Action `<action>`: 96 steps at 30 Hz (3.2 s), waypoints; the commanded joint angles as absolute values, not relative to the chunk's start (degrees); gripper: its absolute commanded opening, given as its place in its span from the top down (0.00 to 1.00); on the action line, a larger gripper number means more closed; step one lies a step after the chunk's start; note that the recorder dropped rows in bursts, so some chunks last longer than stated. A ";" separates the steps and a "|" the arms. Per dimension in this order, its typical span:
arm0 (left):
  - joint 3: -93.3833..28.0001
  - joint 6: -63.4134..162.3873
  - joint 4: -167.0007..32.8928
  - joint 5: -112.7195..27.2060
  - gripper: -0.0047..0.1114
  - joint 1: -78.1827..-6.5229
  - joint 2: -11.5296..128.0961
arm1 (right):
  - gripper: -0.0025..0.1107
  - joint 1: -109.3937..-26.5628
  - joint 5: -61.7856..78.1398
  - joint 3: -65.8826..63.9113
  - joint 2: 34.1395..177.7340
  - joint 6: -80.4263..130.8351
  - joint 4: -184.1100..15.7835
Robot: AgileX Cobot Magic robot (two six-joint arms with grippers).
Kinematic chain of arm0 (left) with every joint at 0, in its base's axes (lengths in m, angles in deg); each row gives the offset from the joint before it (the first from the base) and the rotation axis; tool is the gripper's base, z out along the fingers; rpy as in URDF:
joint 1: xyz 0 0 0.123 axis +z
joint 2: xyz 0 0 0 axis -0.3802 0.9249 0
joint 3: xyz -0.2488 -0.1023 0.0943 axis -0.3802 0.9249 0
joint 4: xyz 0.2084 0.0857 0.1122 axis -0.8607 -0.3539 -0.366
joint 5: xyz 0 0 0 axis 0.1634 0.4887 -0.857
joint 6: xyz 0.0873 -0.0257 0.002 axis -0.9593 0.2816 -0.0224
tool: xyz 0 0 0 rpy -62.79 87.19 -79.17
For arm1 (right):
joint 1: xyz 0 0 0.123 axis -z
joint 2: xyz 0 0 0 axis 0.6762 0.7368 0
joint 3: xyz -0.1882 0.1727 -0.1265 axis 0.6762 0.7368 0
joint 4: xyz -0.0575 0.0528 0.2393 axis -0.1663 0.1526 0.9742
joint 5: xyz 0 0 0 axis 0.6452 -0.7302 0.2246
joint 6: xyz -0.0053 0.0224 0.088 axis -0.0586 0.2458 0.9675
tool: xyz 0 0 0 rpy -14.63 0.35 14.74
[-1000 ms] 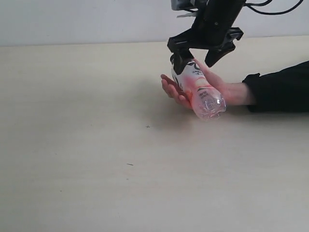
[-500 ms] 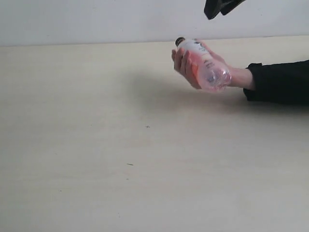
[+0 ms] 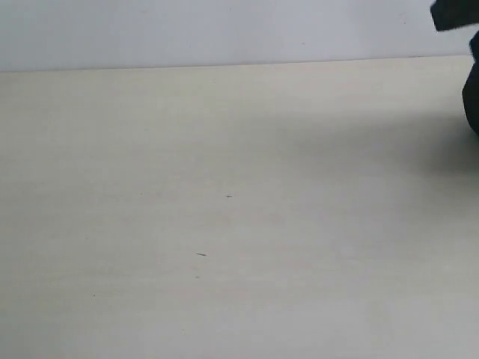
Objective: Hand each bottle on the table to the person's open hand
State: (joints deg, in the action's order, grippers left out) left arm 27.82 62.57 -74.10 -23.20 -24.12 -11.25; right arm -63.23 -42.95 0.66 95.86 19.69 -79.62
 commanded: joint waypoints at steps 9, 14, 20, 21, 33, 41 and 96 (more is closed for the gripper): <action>28.00 62.77 -74.28 -23.61 0.94 -24.20 -11.53 | 0.98 -62.92 -2.69 37.26 73.74 34.23 -78.37; 28.00 62.77 -74.28 -23.61 0.94 -24.20 -11.53 | 0.98 -62.92 -2.82 37.86 72.88 38.01 -78.25; 28.00 62.77 -74.28 -23.61 0.94 -24.20 -11.53 | 0.98 -62.92 -2.82 37.86 72.77 38.03 -78.35; 28.00 62.77 -74.28 -23.61 0.94 -24.20 -11.53 | 0.98 -62.92 -2.82 37.86 72.77 38.03 -78.35; 28.00 62.77 -74.28 -23.61 0.94 -24.18 -11.53 | 0.98 -62.92 -2.82 37.86 72.79 37.57 -81.19; 28.00 62.71 -74.28 -23.61 0.94 -24.18 -11.53 | 0.98 -59.23 -4.02 40.20 69.05 37.31 -83.77; 28.00 62.82 -74.28 -23.61 0.94 -24.18 -11.53 | 0.98 -39.06 3.49 63.91 34.93 36.48 -90.20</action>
